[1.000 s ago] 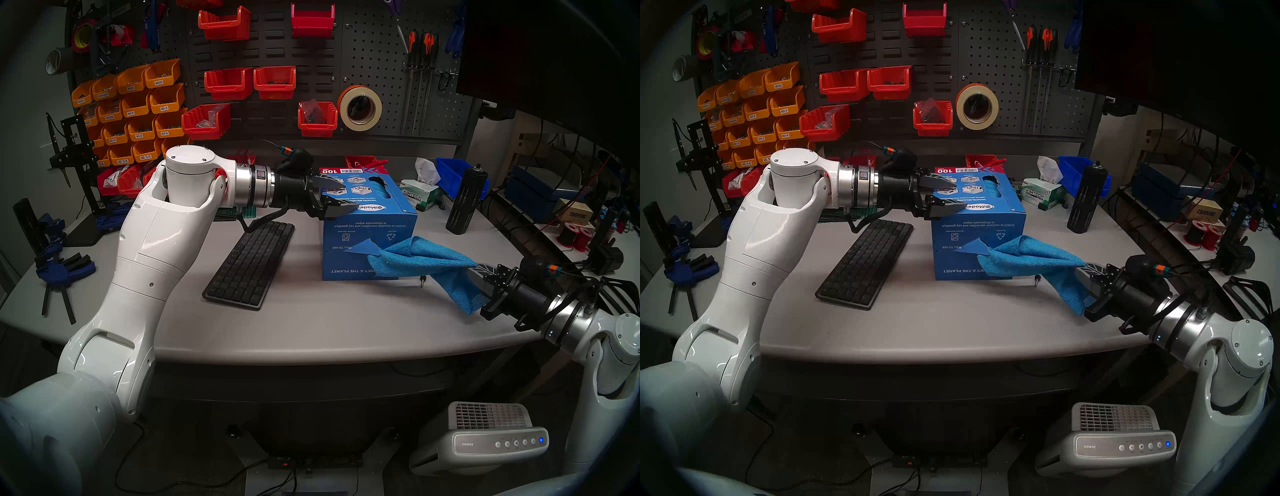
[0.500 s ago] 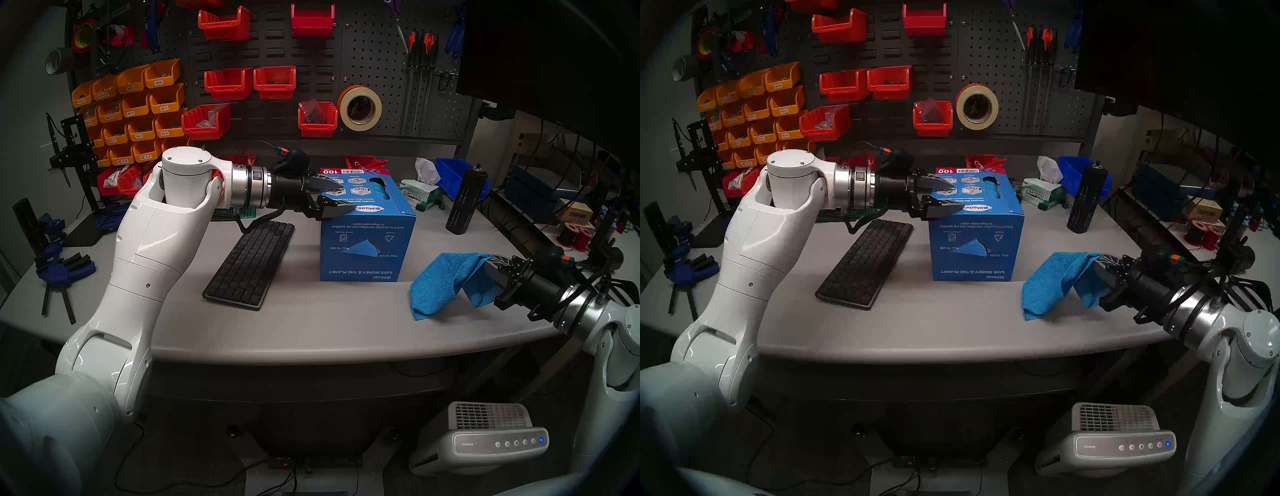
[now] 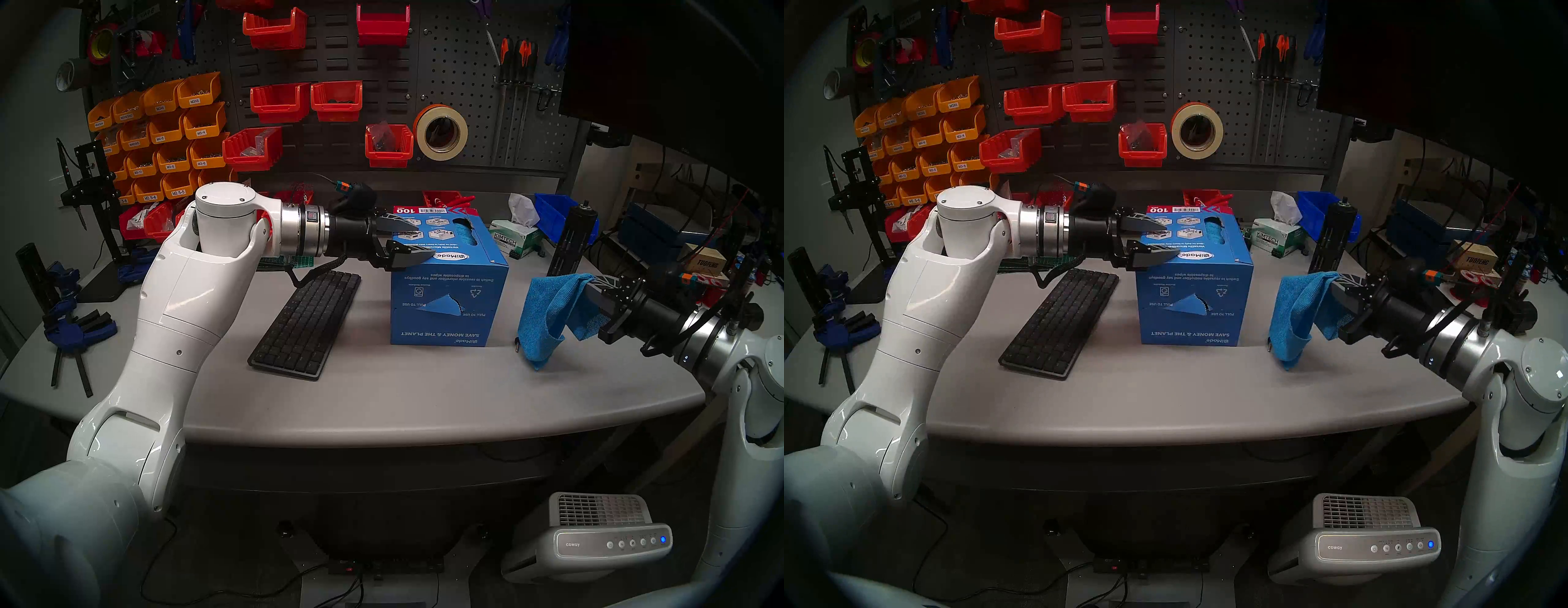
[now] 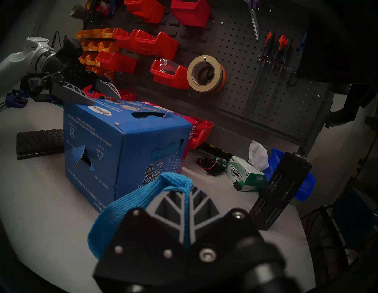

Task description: Take out a shop towel

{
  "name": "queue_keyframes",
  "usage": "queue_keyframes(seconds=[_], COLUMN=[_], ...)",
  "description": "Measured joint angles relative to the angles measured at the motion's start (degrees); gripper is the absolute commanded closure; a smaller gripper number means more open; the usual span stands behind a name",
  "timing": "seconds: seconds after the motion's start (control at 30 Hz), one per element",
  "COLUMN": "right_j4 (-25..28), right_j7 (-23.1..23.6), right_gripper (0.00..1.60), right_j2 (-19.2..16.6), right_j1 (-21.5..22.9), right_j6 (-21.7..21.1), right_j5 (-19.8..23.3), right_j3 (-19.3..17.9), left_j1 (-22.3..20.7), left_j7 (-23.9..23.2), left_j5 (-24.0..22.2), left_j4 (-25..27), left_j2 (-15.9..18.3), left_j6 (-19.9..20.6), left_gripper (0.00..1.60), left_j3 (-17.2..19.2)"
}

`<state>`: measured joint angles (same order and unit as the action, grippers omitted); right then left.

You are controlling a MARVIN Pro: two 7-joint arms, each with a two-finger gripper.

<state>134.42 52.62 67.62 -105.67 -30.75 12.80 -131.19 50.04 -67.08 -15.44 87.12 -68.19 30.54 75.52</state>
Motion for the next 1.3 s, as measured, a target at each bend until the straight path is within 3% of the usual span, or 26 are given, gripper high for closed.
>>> queue_keyframes(seconds=[0.3,0.77,1.3], right_j4=[-1.4,-4.93,-11.33], right_j7=[-3.14,-9.32,-12.2], right_gripper=[1.6,1.6,1.6], right_j2=[-4.97,-13.38,-18.48], right_j1=[4.53,11.98,19.59], right_j6=[0.2,1.19,1.26], right_j5=[1.58,5.16,8.38], right_j3=[1.31,9.49,16.95], left_j1=[0.44,1.52,-2.49], left_j7=[0.65,2.3,6.79], left_j5=[-0.36,-0.75,-2.82], left_j4=[0.31,1.58,3.61], left_j2=[0.13,0.08,-2.5], left_j6=[-0.08,-0.55,-1.19], left_gripper=[0.0,0.0,0.0], left_j3=[0.23,1.2,9.04])
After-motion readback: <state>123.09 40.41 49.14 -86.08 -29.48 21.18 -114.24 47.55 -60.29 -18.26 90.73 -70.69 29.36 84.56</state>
